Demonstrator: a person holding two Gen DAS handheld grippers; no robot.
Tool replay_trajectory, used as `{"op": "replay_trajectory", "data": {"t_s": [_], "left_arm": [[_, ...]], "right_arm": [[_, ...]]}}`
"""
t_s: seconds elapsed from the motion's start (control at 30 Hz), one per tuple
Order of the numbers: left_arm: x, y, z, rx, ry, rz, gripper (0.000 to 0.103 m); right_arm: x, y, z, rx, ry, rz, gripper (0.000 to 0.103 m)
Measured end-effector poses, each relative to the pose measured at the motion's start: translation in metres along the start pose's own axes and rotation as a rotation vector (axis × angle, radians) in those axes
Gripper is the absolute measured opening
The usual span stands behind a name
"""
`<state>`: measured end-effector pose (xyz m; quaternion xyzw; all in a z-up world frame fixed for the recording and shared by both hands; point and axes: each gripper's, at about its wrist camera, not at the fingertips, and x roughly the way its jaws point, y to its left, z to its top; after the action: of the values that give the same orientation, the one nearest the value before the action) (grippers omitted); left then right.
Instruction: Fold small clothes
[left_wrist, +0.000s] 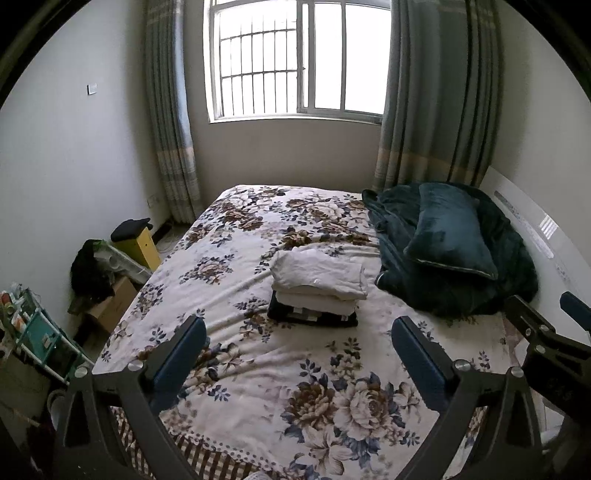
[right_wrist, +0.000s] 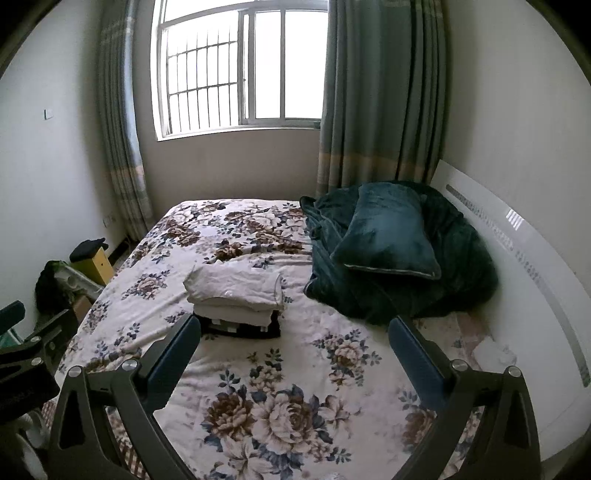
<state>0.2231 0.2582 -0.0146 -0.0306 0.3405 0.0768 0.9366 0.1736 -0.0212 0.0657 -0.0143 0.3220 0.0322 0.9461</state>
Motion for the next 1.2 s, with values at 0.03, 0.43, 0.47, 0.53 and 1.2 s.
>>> {"op": "replay_trajectory", "data": {"t_s": [0.03,0.43,0.47,0.53,1.2], "left_arm": [[0.0,0.0,0.0,-0.001,-0.001,0.001,0.103],[-0.002,-0.004,-0.003,-0.005,-0.005,0.013,0.103],[-0.002,-0.004,-0.002,-0.005,-0.005,0.014,0.103],[-0.002,-0.005,-0.003,-0.006,-0.002,0.014,0.103],[-0.004,-0.003,-0.001,-0.009,-0.005,0.016,0.103]], "right_arm": [[-0.001,-0.002,0.0,0.002,0.001,0.002,0.103],[0.007,-0.001,0.006,-0.011,0.018,0.018,0.103],[0.009,0.0,0.007,-0.011,0.019,0.018,0.103],[0.008,0.0,0.006,-0.014,0.019,0.02,0.103],[0.01,0.002,0.006,-0.015,0.018,0.02,0.103]]}}
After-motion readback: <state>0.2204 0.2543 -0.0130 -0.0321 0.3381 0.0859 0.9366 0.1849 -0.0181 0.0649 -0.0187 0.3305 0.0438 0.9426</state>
